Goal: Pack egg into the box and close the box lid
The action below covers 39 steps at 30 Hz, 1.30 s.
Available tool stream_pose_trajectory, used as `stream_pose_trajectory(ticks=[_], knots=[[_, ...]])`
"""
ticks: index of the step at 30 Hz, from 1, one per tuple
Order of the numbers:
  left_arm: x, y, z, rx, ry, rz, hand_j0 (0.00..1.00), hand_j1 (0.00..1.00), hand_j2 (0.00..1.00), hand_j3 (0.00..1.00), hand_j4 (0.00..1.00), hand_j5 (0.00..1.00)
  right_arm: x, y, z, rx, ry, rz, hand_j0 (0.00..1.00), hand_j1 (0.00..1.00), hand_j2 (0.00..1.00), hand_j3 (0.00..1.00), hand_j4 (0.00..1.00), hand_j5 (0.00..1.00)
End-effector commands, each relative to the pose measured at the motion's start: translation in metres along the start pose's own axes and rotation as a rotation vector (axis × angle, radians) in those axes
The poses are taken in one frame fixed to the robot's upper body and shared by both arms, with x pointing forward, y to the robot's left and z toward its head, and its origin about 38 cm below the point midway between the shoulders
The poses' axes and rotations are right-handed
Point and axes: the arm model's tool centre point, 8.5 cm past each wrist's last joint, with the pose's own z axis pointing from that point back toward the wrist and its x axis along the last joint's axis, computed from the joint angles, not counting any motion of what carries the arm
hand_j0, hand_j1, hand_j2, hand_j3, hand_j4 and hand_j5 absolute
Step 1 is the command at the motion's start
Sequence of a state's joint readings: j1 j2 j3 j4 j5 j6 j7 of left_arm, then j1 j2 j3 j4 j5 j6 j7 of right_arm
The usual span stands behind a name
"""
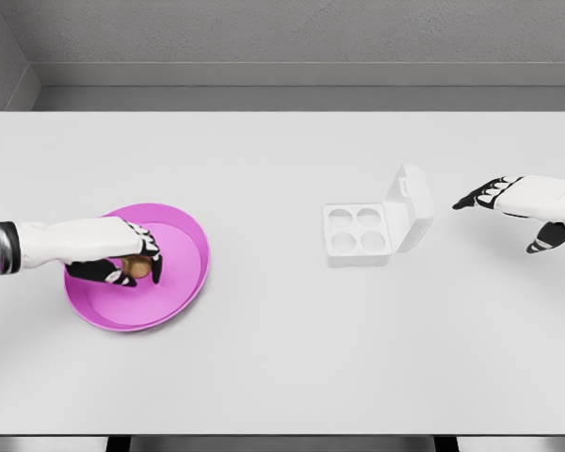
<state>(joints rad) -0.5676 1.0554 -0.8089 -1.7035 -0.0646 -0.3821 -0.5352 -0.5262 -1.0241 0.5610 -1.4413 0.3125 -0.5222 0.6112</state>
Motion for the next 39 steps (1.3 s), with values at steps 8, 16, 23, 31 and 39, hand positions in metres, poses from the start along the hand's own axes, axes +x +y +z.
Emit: stream_pose_trajectory(ticks=[8, 16, 23, 31, 39], knots=[[0.035, 0.036, -0.044, 0.122, -0.165, 0.023, 0.41, 0.41, 0.41, 0.41, 0.41, 0.41, 0.0, -0.001, 0.001, -0.003, 0.002, -0.003, 1.0, 1.0, 1.0, 1.0, 1.0, 1.0], [0.059, 0.063, -0.103, 0.175, -0.274, 0.051, 0.39, 0.39, 0.39, 0.39, 0.39, 0.39, 0.0, -0.001, 0.001, -0.003, 0.002, -0.003, 1.0, 1.0, 1.0, 1.0, 1.0, 1.0], [0.07, 0.074, -0.122, 0.186, -0.317, 0.052, 0.36, 0.36, 0.36, 0.36, 0.36, 0.36, -0.001, -0.001, 0.001, -0.004, 0.002, -0.002, 1.0, 1.0, 1.0, 1.0, 1.0, 1.0], [0.075, 0.08, -0.141, 0.182, -0.323, 0.044, 0.36, 0.36, 0.36, 0.36, 0.36, 0.36, -0.001, -0.001, 0.001, -0.004, 0.002, -0.002, 1.0, 1.0, 1.0, 1.0, 1.0, 1.0], [0.091, 0.095, -0.159, 0.211, -0.382, 0.063, 0.34, 0.34, 0.34, 0.34, 0.34, 0.34, -0.001, -0.001, 0.001, -0.004, 0.002, -0.002, 1.0, 1.0, 1.0, 1.0, 1.0, 1.0]])
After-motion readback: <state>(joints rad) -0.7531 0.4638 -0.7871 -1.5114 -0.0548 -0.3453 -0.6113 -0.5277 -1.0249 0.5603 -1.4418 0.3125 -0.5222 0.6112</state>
